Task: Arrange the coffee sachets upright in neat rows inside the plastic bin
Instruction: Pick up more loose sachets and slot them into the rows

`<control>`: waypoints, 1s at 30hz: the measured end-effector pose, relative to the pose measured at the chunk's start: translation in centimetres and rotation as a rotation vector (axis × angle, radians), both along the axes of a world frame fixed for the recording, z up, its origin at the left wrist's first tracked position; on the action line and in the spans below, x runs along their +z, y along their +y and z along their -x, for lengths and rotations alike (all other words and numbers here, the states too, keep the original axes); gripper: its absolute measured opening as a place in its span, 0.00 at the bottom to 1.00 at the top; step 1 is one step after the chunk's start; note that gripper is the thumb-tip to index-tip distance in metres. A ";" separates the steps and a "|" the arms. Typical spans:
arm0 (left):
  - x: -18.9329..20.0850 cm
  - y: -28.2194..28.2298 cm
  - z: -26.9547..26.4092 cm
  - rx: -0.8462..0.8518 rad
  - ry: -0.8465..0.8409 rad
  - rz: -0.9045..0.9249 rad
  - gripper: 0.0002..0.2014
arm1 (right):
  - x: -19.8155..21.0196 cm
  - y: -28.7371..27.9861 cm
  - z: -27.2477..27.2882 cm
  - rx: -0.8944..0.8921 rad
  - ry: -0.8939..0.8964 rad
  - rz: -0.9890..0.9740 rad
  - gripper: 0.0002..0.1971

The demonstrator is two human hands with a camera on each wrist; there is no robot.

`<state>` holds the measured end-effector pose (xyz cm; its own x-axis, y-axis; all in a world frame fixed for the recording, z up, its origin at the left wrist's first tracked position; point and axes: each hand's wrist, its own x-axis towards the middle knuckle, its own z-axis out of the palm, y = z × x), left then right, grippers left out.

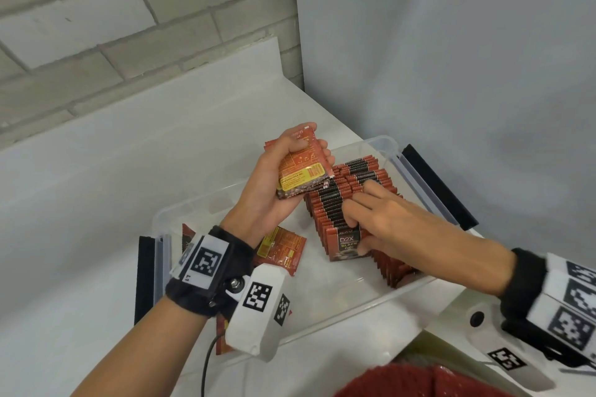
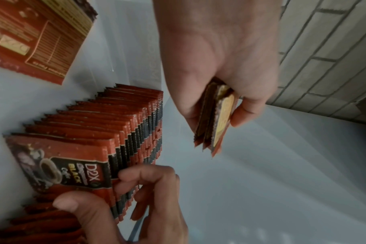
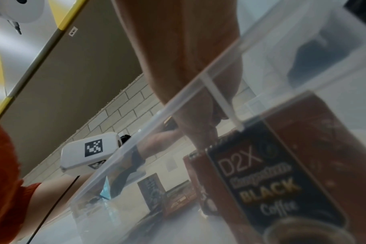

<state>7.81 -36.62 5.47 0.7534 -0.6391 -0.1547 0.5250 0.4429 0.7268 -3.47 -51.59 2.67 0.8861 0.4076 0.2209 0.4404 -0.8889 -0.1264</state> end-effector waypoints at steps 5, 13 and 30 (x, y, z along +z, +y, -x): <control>0.0 -0.2 0.0 0.008 -0.059 -0.036 0.16 | 1.1 -0.7 0.0 -0.100 0.235 -0.214 0.22; -0.3 -0.4 0.1 0.007 -0.162 -0.130 0.16 | 3.3 -0.2 -0.7 -0.390 0.321 -0.903 0.20; 0.0 -0.3 0.1 -0.176 -0.030 -0.142 0.32 | 5.2 -0.5 -1.5 -0.326 0.098 -1.216 0.03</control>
<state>7.72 -36.87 5.47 0.6374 -0.7347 -0.2321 0.5626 0.2380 0.7917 -1.98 -52.12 7.90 0.9409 -0.2521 0.2264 0.1658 -0.2403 -0.9564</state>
